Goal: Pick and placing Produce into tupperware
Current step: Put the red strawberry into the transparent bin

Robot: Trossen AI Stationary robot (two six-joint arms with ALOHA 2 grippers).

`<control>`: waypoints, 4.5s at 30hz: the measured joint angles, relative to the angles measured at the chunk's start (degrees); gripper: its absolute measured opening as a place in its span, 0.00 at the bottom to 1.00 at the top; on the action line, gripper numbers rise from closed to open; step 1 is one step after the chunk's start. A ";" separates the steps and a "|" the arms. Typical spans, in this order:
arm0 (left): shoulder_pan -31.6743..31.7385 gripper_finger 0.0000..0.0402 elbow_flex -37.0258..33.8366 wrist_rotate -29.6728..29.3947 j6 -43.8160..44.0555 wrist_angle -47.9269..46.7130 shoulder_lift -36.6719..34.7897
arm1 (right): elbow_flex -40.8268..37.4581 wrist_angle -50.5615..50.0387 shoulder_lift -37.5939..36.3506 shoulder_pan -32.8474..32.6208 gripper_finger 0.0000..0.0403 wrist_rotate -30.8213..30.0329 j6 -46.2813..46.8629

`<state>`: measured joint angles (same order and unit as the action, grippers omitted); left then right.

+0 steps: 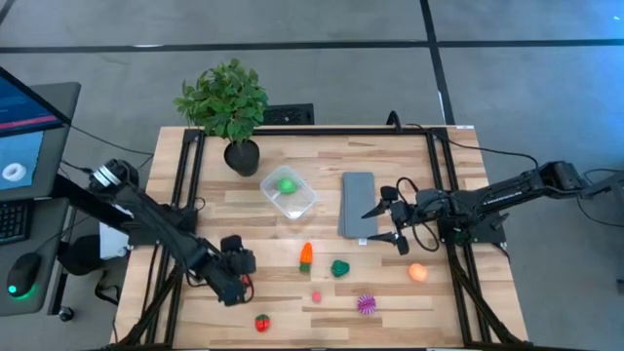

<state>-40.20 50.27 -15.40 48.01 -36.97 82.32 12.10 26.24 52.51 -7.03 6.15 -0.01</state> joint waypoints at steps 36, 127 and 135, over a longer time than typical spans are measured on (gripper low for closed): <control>2.82 0.76 3.16 7.56 -6.25 -4.56 7.21 | 0.00 -0.25 0.02 0.00 0.79 0.00 -0.44; 3.73 0.76 3.20 12.13 -4.28 -4.61 14.74 | 0.00 -0.46 0.02 -0.02 0.79 0.00 0.04; 4.70 0.76 3.20 12.13 -4.78 -4.59 14.74 | 0.00 -0.47 0.02 -0.02 0.79 0.00 0.04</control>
<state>-35.51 53.47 -3.27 43.23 -41.56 97.06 12.10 25.77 52.53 -7.05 6.15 0.03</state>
